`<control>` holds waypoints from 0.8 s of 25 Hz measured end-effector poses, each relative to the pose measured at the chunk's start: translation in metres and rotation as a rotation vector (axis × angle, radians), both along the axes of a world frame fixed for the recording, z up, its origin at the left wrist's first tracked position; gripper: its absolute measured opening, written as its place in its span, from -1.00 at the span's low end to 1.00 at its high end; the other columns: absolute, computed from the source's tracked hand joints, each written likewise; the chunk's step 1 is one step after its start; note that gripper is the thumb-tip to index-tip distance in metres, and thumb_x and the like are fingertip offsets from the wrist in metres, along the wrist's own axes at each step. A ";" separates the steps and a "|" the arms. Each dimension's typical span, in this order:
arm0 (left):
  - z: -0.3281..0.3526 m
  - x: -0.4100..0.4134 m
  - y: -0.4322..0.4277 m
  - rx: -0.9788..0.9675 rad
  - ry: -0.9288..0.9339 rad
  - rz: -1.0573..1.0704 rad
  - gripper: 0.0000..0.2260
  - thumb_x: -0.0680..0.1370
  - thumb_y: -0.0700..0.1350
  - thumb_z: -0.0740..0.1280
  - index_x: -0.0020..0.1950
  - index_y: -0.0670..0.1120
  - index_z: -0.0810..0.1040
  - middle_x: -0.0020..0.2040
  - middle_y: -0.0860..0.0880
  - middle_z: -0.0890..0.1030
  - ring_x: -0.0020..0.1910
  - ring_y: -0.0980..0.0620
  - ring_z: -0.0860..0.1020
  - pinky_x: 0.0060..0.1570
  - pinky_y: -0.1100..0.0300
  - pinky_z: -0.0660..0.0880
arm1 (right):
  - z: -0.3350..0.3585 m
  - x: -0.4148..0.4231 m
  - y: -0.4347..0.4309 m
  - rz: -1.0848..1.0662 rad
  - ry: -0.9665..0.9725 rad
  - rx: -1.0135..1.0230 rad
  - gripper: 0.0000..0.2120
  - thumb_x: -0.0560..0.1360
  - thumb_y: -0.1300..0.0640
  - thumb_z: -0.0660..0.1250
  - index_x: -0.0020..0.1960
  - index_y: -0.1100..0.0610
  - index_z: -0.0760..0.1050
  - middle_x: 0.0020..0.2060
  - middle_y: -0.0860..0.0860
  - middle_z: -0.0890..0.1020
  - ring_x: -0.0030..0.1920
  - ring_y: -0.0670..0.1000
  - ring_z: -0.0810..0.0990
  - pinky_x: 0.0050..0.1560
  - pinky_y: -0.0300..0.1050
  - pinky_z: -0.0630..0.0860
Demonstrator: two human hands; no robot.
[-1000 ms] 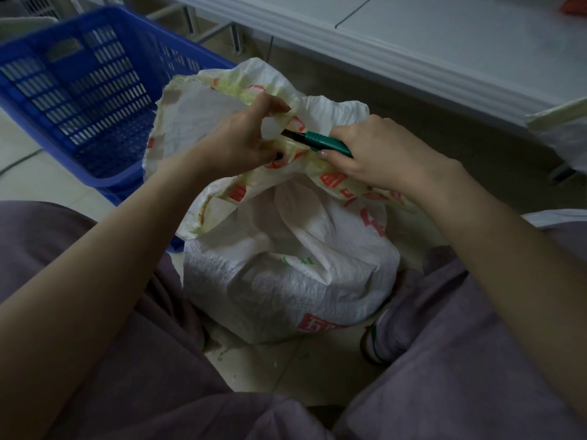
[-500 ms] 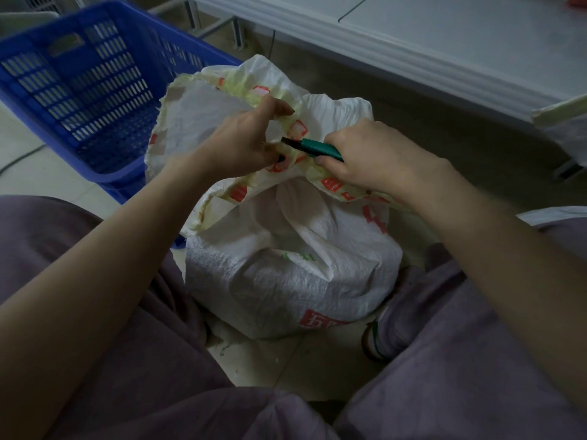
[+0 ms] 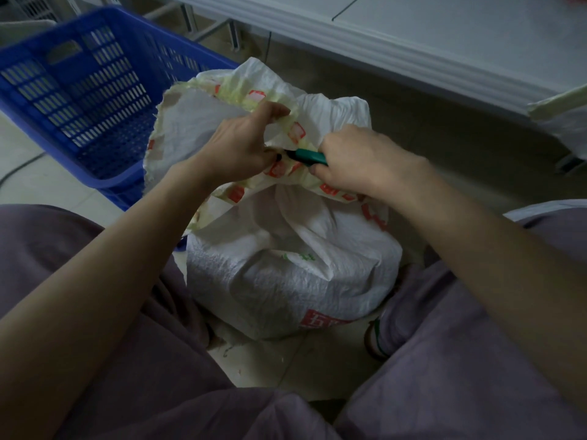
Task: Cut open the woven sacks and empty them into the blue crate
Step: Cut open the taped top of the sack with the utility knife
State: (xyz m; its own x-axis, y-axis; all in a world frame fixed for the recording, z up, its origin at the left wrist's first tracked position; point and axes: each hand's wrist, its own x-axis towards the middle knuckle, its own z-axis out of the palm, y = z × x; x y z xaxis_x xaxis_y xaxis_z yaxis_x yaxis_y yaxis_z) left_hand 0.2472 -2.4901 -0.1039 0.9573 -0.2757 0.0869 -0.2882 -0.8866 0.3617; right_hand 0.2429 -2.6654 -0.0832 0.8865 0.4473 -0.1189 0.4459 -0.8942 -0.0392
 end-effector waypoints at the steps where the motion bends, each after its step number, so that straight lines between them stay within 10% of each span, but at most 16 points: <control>1: 0.000 0.000 0.001 0.001 -0.007 0.001 -0.45 0.49 -0.15 0.37 0.42 -0.10 0.23 0.26 -0.11 0.49 -0.07 0.06 0.44 -0.02 0.20 0.29 | 0.002 0.000 -0.003 0.006 -0.004 -0.002 -0.71 0.58 0.01 0.21 0.11 0.20 0.50 -0.36 0.02 0.32 -0.22 0.07 0.43 -0.26 -0.07 0.32; 12: 0.002 0.001 0.005 -0.015 0.025 -0.046 -0.43 0.49 -0.18 0.36 0.44 -0.10 0.20 0.34 -0.11 0.43 -0.06 0.04 0.48 0.02 0.18 0.33 | 0.002 0.000 -0.013 -0.012 -0.043 -0.048 -0.70 0.58 -0.06 0.18 0.05 0.17 0.51 -0.35 0.01 0.38 -0.31 0.03 0.42 -0.31 -0.09 0.33; 20: 0.005 -0.004 0.001 -0.024 0.061 -0.012 -0.43 0.49 -0.19 0.35 0.44 -0.09 0.21 -0.05 0.00 0.43 -0.09 0.04 0.44 -0.06 0.22 0.28 | -0.004 0.002 -0.003 -0.038 0.019 -0.103 -0.74 0.58 -0.01 0.21 0.08 0.18 0.49 -0.32 0.04 0.34 -0.18 0.09 0.43 -0.21 -0.03 0.35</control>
State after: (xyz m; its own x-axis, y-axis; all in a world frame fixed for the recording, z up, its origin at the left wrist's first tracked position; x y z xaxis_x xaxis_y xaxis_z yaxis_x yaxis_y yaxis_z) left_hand 0.2433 -2.4891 -0.0991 0.9578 -0.2854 0.0350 -0.2752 -0.8743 0.3998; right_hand 0.2449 -2.6686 -0.0875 0.8997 0.3981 -0.1790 0.4117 -0.9102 0.0455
